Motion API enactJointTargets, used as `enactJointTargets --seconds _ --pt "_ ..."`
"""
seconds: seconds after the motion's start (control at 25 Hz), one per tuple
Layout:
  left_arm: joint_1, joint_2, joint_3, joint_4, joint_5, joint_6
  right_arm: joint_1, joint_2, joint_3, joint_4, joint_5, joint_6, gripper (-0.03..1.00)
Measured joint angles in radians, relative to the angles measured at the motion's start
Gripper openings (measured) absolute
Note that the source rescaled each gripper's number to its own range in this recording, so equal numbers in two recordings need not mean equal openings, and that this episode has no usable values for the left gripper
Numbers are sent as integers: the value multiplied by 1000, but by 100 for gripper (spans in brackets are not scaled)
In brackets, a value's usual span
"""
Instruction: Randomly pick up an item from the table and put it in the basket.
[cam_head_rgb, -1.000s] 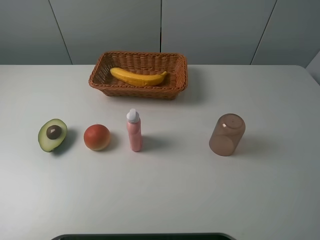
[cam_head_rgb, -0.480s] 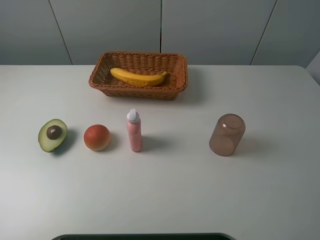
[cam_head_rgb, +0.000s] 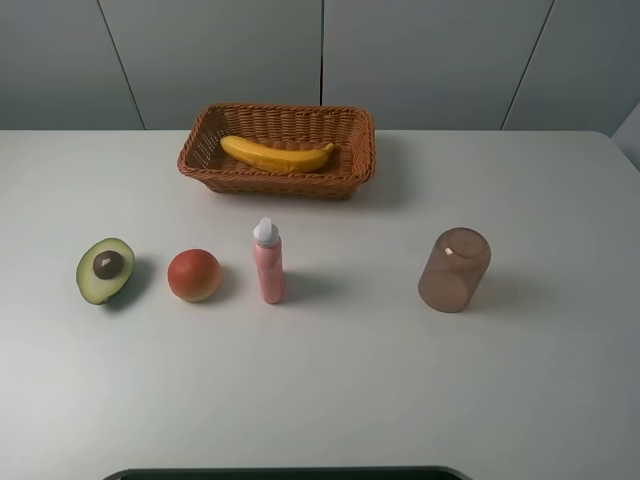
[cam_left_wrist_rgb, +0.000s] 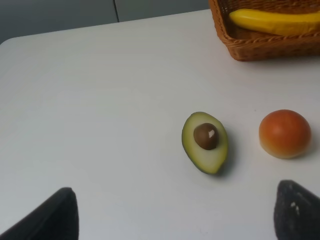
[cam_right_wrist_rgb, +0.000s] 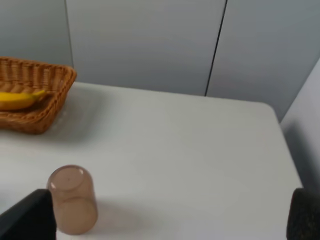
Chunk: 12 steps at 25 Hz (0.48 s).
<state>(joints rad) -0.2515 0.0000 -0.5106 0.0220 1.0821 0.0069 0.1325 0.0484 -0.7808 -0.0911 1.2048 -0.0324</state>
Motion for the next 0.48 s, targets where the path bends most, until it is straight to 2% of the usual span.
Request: enactJointTargets --seconds 0.24,0.48 --pt "0 0 0 0 0 0 0 -46 207 58 -25 21 100" --pt "0 0 0 0 0 0 0 -46 266 79 -94 32 100"
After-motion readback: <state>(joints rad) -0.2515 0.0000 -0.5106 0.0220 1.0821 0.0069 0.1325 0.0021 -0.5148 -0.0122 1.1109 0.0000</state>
